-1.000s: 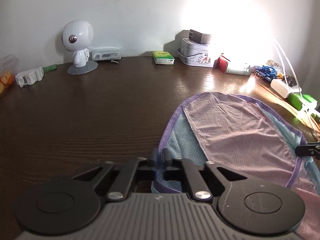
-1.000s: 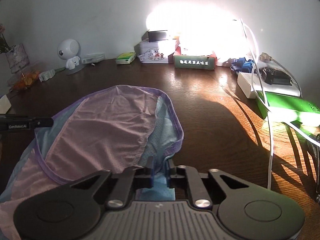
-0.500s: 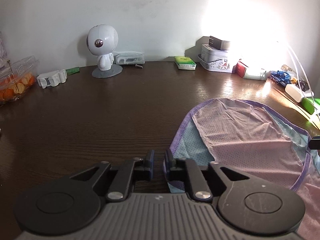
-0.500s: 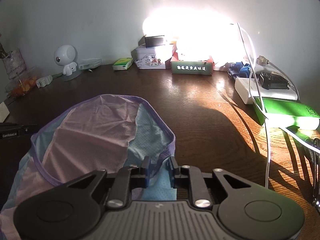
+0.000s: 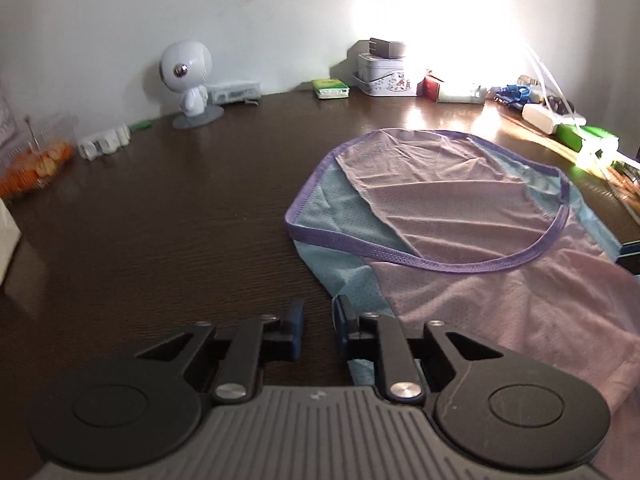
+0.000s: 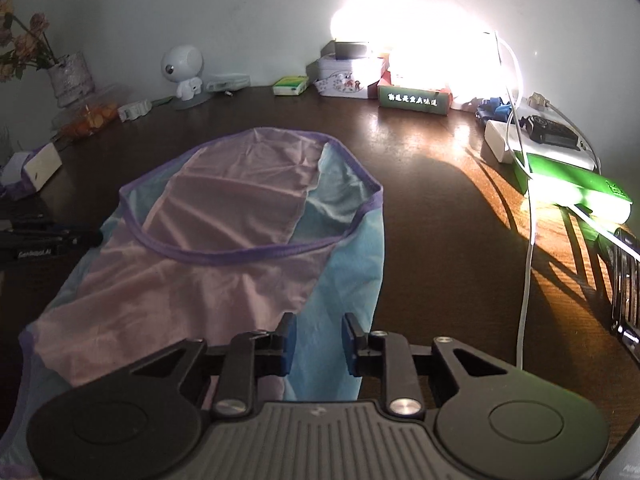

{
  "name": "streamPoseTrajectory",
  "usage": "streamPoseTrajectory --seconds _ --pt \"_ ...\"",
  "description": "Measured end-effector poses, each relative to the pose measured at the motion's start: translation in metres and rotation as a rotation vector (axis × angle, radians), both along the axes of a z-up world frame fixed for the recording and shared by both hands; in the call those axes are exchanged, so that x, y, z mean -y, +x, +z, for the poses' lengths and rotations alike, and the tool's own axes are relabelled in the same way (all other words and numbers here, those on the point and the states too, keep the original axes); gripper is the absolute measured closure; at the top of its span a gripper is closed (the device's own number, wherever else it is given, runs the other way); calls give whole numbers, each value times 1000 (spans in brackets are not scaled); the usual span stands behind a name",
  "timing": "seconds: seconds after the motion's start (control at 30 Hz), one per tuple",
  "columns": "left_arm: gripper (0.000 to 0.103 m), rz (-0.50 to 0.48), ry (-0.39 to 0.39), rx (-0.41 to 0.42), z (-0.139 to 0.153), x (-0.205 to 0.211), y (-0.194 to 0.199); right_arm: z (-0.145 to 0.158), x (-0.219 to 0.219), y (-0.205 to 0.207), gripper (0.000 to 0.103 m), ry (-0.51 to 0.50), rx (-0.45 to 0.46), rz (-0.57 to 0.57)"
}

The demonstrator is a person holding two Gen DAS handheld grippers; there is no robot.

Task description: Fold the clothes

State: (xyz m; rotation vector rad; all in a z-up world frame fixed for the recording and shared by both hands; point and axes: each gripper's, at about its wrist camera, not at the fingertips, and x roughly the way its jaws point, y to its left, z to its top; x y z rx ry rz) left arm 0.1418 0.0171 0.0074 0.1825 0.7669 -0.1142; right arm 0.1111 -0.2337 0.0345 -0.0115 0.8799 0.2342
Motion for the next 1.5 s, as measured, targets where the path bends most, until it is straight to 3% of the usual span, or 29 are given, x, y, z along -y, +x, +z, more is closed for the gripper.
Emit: streamPoseTrajectory --seconds 0.1,0.13,0.17,0.2,0.37,0.53,0.57,0.6,0.63,0.67,0.83,0.93,0.97,1.1,1.2,1.3,1.37,1.5 --pt "87 21 0 3 1 -6 -13 0 -4 -22 84 -38 20 7" --pt "81 37 -15 1 2 -11 -18 3 -4 -27 84 -30 31 14" --pt "65 47 -37 0 4 -15 -27 7 -3 -32 84 -22 42 20" --pt "61 52 -62 -1 7 -19 -37 10 -3 -37 84 -14 53 27" --pt "53 34 -195 -35 12 -26 -82 30 4 -42 71 16 110 31" --pt "55 28 -194 -22 5 -18 -102 20 6 -50 73 -22 66 19" --pt "62 27 -187 -14 3 -16 -103 15 6 -56 74 -20 56 18" --pt "78 27 -180 -6 1 -14 -105 10 5 -61 76 -19 47 15" --pt "88 27 -160 -1 0 -13 -106 5 3 -66 80 -23 40 10" --pt "95 25 -140 5 0 -12 -108 1 2 -72 91 -23 39 5" --pt "91 34 -160 4 1 -24 -114 -1 3 -99 91 -3 60 -5" --pt "68 23 -192 14 7 -28 -121 10 4 -113 86 2 100 -15" --pt "58 20 -203 18 9 -29 -123 12 6 -117 79 11 108 -18" --pt "57 6 -245 31 16 -33 -132 10 1 -128 77 25 116 4" --pt "56 -70 -194 72 19 -27 -137 8 -7 -137 76 -23 168 33" --pt "44 -187 -52 109 18 -12 -143 7 -15 -144 66 -100 213 107" --pt "44 -261 43 86 11 -1 -145 3 -20 -143 66 -143 202 136" --pt "46 -269 72 61 5 -1 -142 -1 -17 -141 68 -175 192 105"
